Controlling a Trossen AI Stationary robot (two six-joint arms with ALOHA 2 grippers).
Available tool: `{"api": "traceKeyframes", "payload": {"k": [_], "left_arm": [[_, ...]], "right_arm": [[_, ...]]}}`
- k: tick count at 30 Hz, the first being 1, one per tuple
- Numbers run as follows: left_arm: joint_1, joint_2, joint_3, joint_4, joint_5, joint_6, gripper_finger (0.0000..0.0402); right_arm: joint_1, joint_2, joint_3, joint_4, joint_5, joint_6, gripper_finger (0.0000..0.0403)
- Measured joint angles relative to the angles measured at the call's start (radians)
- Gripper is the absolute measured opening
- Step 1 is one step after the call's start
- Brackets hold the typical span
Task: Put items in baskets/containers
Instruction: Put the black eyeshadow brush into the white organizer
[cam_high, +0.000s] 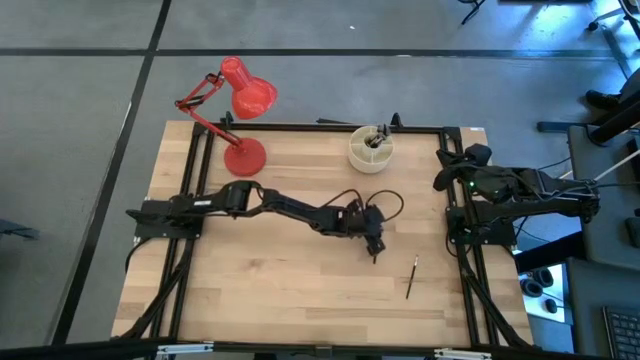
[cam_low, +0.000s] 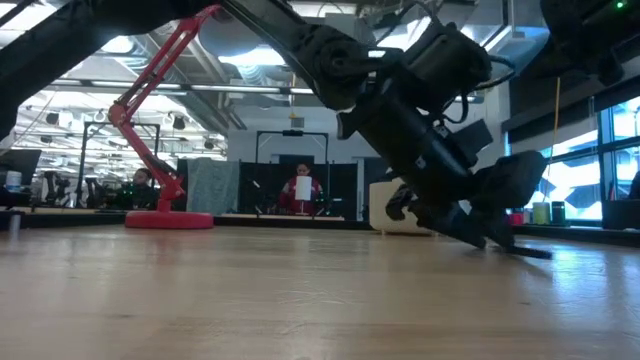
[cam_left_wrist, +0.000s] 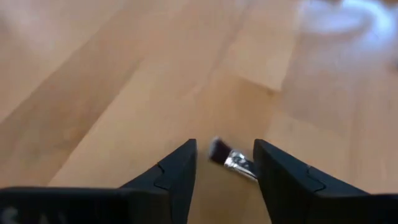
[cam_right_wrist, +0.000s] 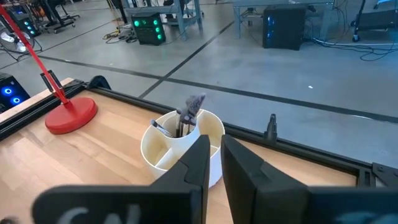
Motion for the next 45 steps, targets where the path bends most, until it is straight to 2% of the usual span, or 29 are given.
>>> {"api": "traceKeyframes", "payload": {"k": [5, 15, 20, 28, 31, 35, 40, 45], "left_arm": [[-0.03, -0.003, 0.0, -0.064, -0.01, 0.104, 0.0118], [-0.034, -0.033, -0.006, -0.093, 0.003, 0.296, 0.001], [-0.016, -0.075, -0.012, -0.142, -0.011, 0.352, 0.0004], [0.007, -0.175, -0.011, -0.158, -0.105, 0.431, 0.0002], [0.037, -0.214, -0.011, -0.078, -0.184, 0.493, 0.0002], [0.097, -0.234, -0.006, 0.15, -0.177, 0.584, 0.0002], [0.201, -0.23, -0.007, 0.439, -0.054, 0.665, 0.0002], [0.321, -0.23, -0.007, 0.611, 0.063, 0.579, 0.0001]], "right_arm": [[0.0, 0.0, 0.0, 0.0, 0.0, 0.0, 0.0042], [0.0, 0.0, 0.0, -0.001, 0.0, 0.0, 0.0042], [0.0, 0.0, 0.0, -0.007, 0.0, 0.0, 0.0042], [0.0, 0.0, 0.0, -0.007, 0.003, 0.0, 0.0042], [0.0, 0.0, 0.0, -0.007, 0.003, 0.001, 0.0042], [0.0, 0.0, 0.0, -0.006, 0.003, 0.002, 0.0042], [0.0, 0.0, 0.0, -0.006, 0.002, 0.002, 0.0042], [0.0, 0.0, 0.0, -0.006, 0.003, -0.008, 0.0042]]}}
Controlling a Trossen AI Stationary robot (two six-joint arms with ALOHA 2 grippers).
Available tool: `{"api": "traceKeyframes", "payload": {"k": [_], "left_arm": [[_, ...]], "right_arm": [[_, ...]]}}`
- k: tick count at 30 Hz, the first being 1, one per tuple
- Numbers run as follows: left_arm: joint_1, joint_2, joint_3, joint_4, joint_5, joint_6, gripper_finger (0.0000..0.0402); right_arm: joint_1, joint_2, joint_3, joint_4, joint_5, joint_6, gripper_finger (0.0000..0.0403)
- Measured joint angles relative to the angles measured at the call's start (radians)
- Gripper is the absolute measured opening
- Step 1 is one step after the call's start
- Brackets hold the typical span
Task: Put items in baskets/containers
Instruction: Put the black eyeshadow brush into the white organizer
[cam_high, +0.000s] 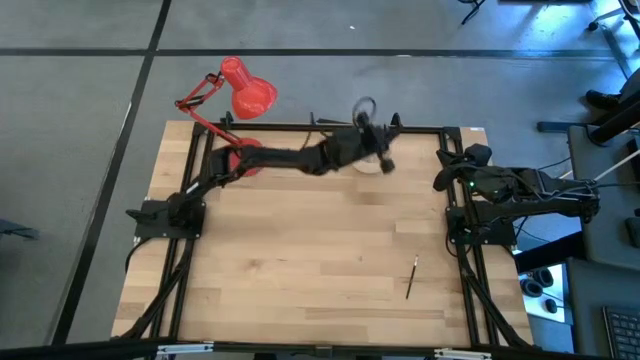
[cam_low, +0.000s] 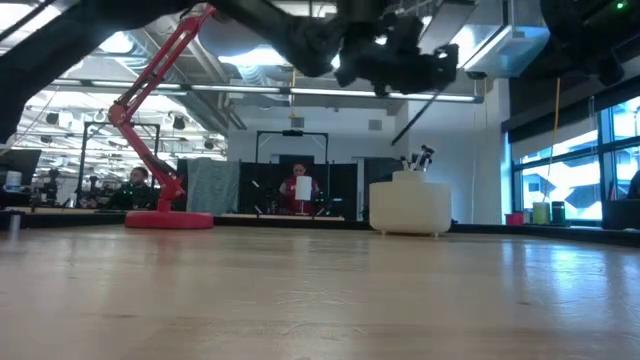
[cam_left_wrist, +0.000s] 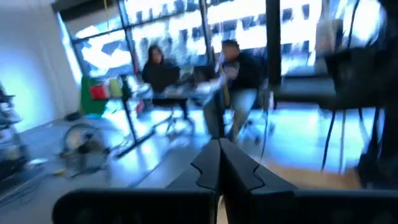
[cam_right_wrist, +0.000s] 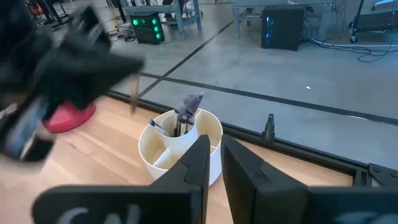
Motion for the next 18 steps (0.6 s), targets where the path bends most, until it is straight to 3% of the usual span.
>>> {"api": "traceKeyframes", "payload": {"k": [6, 18], "left_arm": [[0.11, 0.025, 0.0, 0.117, 0.194, -0.191, 0.0002], [0.151, 0.1, 0.0, 0.181, 0.221, -0.335, 0.0002]], "right_arm": [[0.0, 0.0, 0.0, 0.0, 0.0, -0.011, 0.0042], [0.0, 0.0, 0.0, 0.0, 0.004, -0.012, 0.0042]]}}
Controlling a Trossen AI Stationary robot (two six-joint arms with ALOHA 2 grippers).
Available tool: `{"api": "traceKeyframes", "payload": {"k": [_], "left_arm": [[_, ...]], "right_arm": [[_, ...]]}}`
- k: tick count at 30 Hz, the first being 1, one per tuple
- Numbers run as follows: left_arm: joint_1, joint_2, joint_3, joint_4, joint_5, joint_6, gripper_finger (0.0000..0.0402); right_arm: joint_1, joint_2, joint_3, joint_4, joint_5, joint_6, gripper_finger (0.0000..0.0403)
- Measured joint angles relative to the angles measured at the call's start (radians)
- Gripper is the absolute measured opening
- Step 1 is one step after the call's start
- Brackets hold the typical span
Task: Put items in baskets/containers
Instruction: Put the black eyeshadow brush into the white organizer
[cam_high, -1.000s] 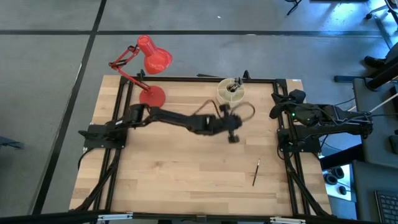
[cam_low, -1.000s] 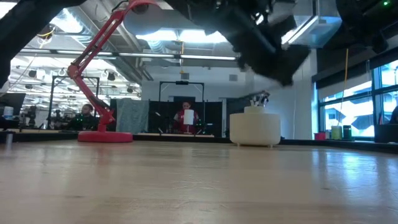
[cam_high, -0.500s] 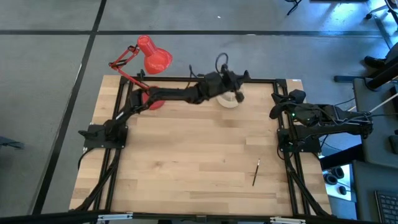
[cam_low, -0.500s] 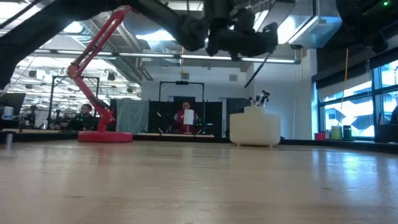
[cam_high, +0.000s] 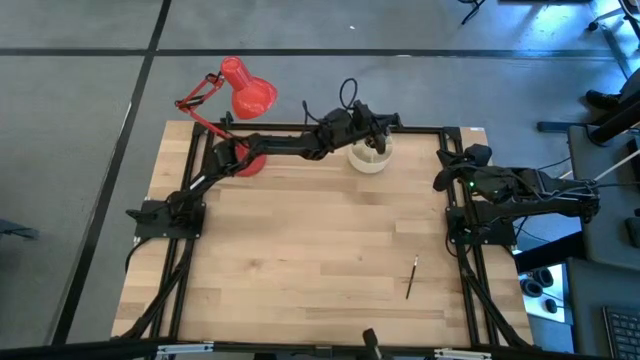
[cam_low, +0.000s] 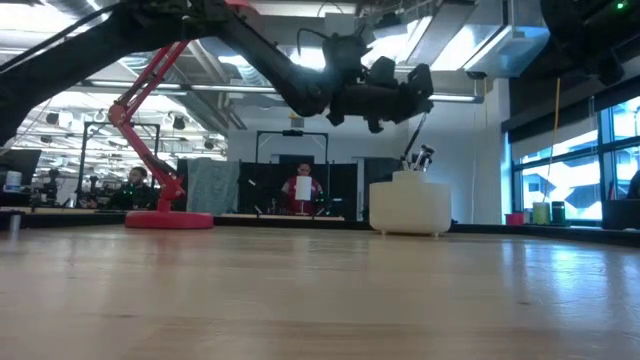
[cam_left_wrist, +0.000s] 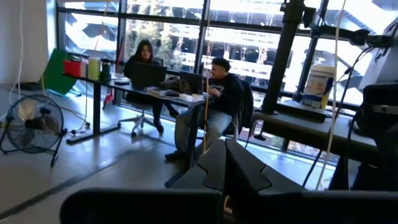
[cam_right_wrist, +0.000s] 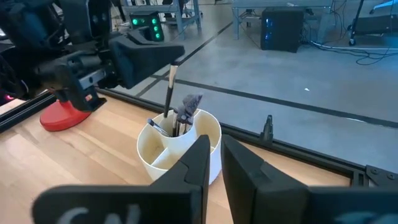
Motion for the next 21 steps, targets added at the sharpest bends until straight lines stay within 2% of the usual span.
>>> {"api": "traceKeyframes", "payload": {"k": [11, 21], "left_arm": [[-0.03, 0.002, 0.0, -0.05, -0.079, 0.039, 0.0003], [-0.027, 0.002, 0.0, -0.098, -0.155, 0.001, 0.0046]], "right_arm": [[0.0, 0.0, 0.0, 0.0, 0.003, 0.0, 0.0042], [0.0, 0.0, 0.0, 0.0, 0.003, 0.0, 0.0042]]}}
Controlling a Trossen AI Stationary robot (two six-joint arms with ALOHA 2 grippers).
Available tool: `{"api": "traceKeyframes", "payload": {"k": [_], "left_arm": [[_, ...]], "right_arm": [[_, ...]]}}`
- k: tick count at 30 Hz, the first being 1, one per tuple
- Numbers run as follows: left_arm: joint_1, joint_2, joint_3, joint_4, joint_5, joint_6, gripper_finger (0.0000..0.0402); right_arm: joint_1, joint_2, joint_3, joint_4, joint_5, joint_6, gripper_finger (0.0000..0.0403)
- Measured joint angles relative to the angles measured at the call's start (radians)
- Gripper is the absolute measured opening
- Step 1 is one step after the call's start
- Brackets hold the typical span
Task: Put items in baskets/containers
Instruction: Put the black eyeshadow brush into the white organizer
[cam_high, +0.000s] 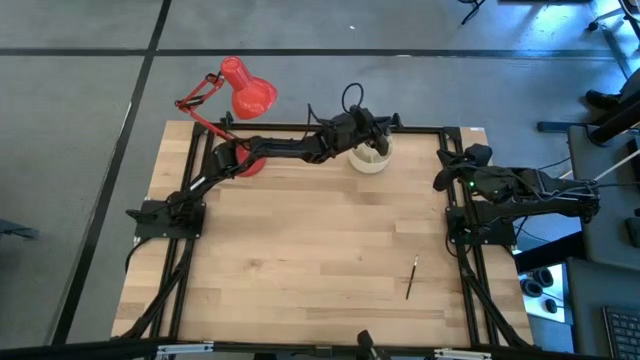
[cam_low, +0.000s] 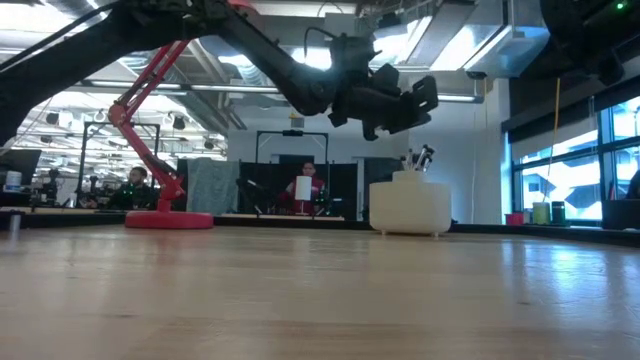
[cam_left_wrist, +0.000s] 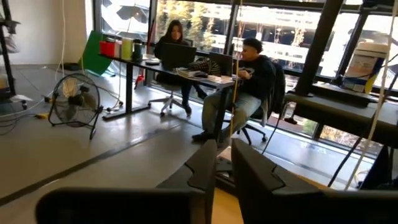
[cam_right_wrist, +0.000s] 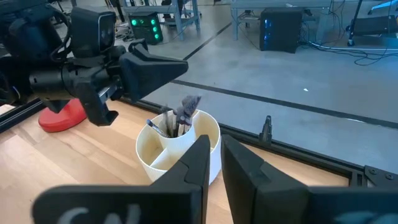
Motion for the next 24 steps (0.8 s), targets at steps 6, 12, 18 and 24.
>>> {"api": "traceKeyframes", "payload": {"k": [6, 12, 18, 24], "left_arm": [[-0.028, -0.041, 0.0, -0.088, 0.157, 0.0, 0.0078], [-0.176, -0.062, 0.0, -0.398, -0.015, 0.085, 0.0096], [-0.304, -0.064, 0.101, -0.651, -0.234, 0.119, 0.0096], [-0.387, -0.059, 0.124, -0.872, -0.175, -0.001, 0.01]], "right_arm": [[0.0, 0.0, 0.0, 0.0, 0.0, -0.003, 0.0042], [0.0, 0.0, 0.0, 0.0, 0.018, -0.002, 0.0042], [0.0, -0.001, 0.0, -0.004, 0.016, 0.021, 0.0042], [0.0, 0.008, -0.016, -0.045, -0.204, 0.061, 0.0042]]}}
